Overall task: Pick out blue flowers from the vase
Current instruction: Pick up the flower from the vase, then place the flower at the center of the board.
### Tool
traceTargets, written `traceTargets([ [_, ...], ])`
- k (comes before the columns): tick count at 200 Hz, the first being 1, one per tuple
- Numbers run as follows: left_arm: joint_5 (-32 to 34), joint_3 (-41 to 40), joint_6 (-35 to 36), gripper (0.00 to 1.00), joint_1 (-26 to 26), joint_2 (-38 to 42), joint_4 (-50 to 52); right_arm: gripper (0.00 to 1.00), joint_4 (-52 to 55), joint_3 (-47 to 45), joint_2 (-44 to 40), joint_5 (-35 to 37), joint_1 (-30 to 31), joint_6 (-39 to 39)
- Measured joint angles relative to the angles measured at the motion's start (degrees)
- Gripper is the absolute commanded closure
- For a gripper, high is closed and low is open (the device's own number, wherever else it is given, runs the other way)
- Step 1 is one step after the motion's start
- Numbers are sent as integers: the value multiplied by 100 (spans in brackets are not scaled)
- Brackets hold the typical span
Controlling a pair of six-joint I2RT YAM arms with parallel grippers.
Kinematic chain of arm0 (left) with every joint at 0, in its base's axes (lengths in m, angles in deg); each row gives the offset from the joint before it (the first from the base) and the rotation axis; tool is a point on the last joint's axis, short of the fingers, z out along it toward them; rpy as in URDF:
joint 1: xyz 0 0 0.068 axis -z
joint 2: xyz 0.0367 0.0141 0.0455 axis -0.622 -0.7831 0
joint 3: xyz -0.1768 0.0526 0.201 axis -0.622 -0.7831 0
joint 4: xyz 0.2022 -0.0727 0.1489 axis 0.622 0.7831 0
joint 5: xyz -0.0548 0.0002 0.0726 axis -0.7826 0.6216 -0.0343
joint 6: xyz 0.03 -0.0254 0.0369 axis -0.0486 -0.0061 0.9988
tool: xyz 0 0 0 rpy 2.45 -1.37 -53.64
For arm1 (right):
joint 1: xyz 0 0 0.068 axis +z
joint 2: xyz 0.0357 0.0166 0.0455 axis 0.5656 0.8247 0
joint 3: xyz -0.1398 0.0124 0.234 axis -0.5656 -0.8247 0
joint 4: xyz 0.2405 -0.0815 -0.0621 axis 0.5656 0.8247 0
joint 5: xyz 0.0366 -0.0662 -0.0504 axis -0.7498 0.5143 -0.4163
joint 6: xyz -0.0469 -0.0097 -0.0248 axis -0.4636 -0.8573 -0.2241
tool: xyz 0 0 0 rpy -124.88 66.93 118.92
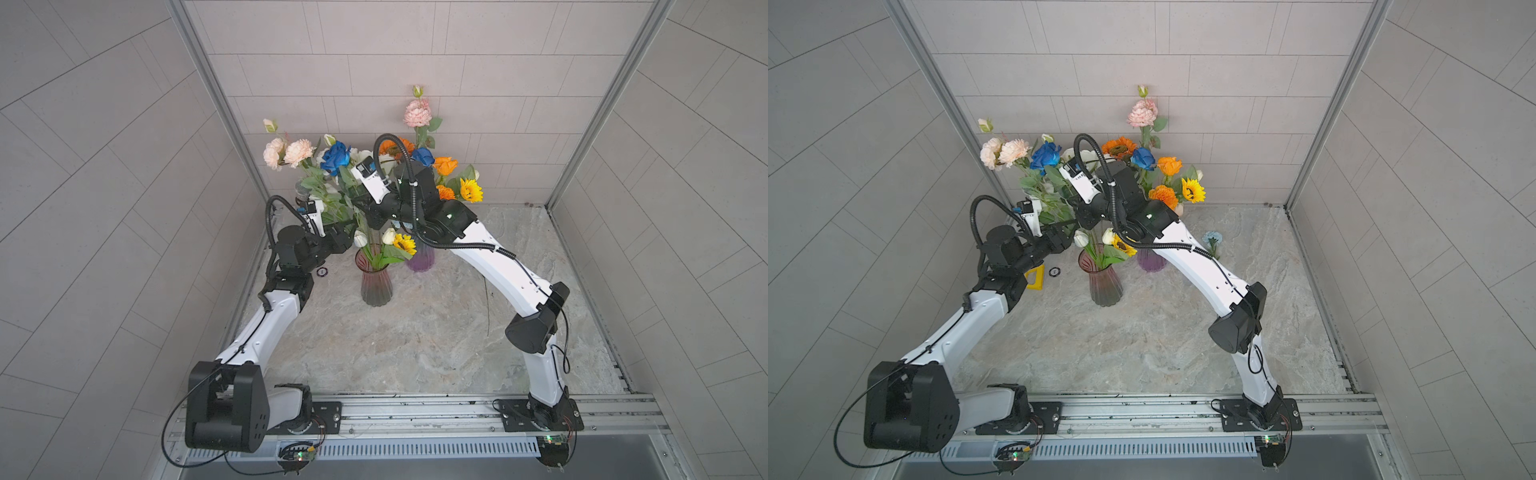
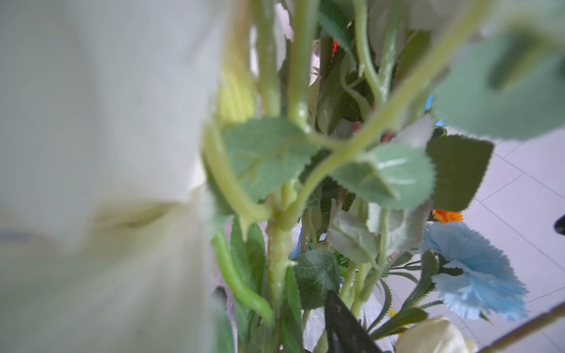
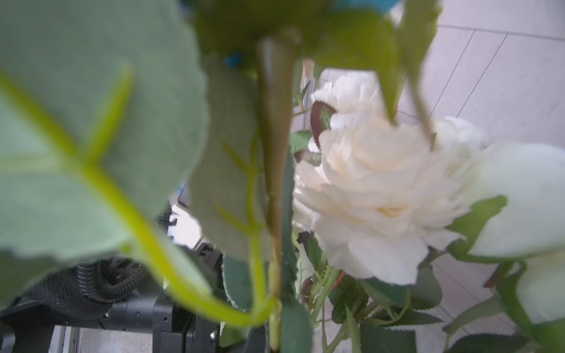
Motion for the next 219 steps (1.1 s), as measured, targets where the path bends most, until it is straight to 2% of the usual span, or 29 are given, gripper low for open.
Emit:
traceTargets([
  [33,66,-17,98,24,0,190,234,100,-321,170,-175,-11,-4,55],
  [49,61,-17,129,14,0,341,319,100,-413,308,-315,-31,-15,101],
  [71,-20,-17,129,6,0,452,341,100,-490,352,-664,-33,-39,122],
  [133,-201,-15,197,5,79,450,459,100,-798,-61,-2057,96,-94,96],
  [177,-111,216,568,6,485,177,931,100,-629,-527,-2907,632,-234,-162],
  [197,63,345,737,9,629,46,1209,100,-466,-1016,-3405,975,-448,-258],
  [219,365,446,876,12,737,-26,1499,100,-291,-1681,-3954,1303,-984,-269],
])
